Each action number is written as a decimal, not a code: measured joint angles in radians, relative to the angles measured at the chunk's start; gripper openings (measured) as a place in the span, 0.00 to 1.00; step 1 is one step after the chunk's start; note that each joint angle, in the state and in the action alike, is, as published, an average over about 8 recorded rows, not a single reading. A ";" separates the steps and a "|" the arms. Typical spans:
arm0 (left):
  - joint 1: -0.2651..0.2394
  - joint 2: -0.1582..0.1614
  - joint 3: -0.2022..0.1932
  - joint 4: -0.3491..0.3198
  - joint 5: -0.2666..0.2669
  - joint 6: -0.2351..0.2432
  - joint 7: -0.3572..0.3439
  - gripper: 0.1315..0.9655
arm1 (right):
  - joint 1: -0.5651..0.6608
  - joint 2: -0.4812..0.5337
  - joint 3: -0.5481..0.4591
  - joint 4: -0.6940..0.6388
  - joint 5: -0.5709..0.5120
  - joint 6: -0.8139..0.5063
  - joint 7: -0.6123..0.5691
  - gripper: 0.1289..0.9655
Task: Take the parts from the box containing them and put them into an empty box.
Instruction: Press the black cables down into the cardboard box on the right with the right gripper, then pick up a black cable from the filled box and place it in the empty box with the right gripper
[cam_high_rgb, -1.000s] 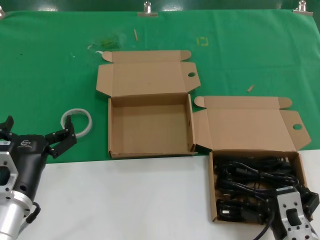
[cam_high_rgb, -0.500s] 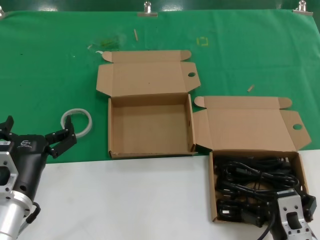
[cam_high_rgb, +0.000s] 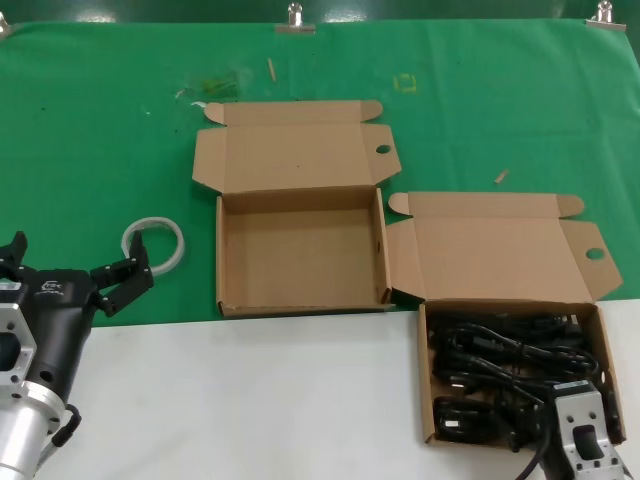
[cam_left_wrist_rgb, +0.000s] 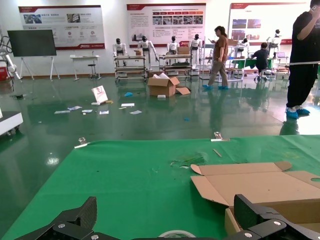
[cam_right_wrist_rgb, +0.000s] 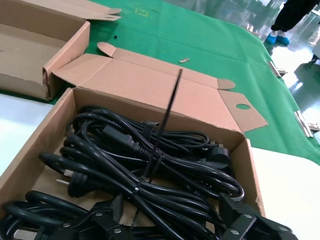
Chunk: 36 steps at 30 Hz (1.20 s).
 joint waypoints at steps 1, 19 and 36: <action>0.000 0.000 0.000 0.000 0.000 0.000 0.000 1.00 | 0.000 0.000 -0.001 0.000 -0.001 0.000 0.002 0.67; 0.000 0.000 0.000 0.000 0.000 0.000 0.000 1.00 | 0.010 0.000 -0.016 0.012 -0.008 0.013 0.017 0.31; 0.000 0.000 0.000 0.000 0.000 0.000 0.000 1.00 | -0.005 0.000 -0.011 0.184 0.015 0.113 -0.065 0.05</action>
